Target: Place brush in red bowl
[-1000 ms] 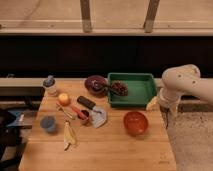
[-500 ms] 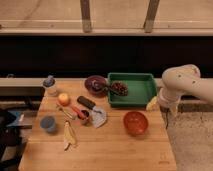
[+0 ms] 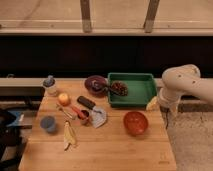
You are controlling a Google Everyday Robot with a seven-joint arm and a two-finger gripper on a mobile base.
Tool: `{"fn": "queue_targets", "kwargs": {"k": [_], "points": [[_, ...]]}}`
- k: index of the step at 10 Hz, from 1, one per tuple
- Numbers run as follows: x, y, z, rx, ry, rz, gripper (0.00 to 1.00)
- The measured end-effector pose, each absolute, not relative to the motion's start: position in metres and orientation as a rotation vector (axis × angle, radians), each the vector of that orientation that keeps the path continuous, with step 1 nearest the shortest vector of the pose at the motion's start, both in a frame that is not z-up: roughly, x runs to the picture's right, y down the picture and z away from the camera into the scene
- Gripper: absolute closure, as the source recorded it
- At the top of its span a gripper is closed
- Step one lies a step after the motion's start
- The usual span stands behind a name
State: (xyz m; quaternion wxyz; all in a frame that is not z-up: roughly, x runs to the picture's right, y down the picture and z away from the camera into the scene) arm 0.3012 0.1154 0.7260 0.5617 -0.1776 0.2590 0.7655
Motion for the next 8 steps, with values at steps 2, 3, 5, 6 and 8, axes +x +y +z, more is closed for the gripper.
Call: {"fn": "queue_targets", "kwargs": {"k": [2, 3, 5, 6, 8], "points": [[0.301, 0.115, 0.726, -0.418, 0.609, 1.804, 0.2], [0.302, 0.114, 0.728, -0.422, 0.605, 1.804, 0.2], [0.304, 0.103, 0.742, -0.452, 0.574, 1.79, 0.2], [0.299, 0.089, 0.752, -0.462, 0.541, 1.76, 0.2], [0.28, 0.062, 0.764, -0.475, 0.468, 1.664, 0.2]]}}
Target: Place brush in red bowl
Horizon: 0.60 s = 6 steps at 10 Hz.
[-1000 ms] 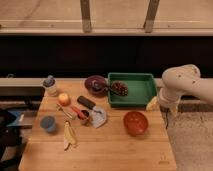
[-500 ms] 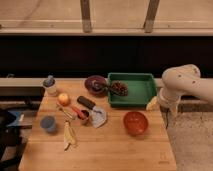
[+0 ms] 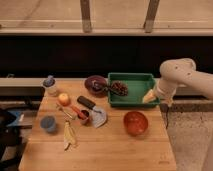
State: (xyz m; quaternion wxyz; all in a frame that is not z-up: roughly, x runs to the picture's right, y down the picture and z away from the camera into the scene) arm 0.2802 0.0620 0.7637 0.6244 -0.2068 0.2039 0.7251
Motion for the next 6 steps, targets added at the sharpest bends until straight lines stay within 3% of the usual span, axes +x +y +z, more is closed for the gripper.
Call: {"fn": "queue_targets", "kwargs": {"k": [6], "points": [[0.19, 0.004, 0.773, -0.5, 0.237, 1.213, 0.2]]}}
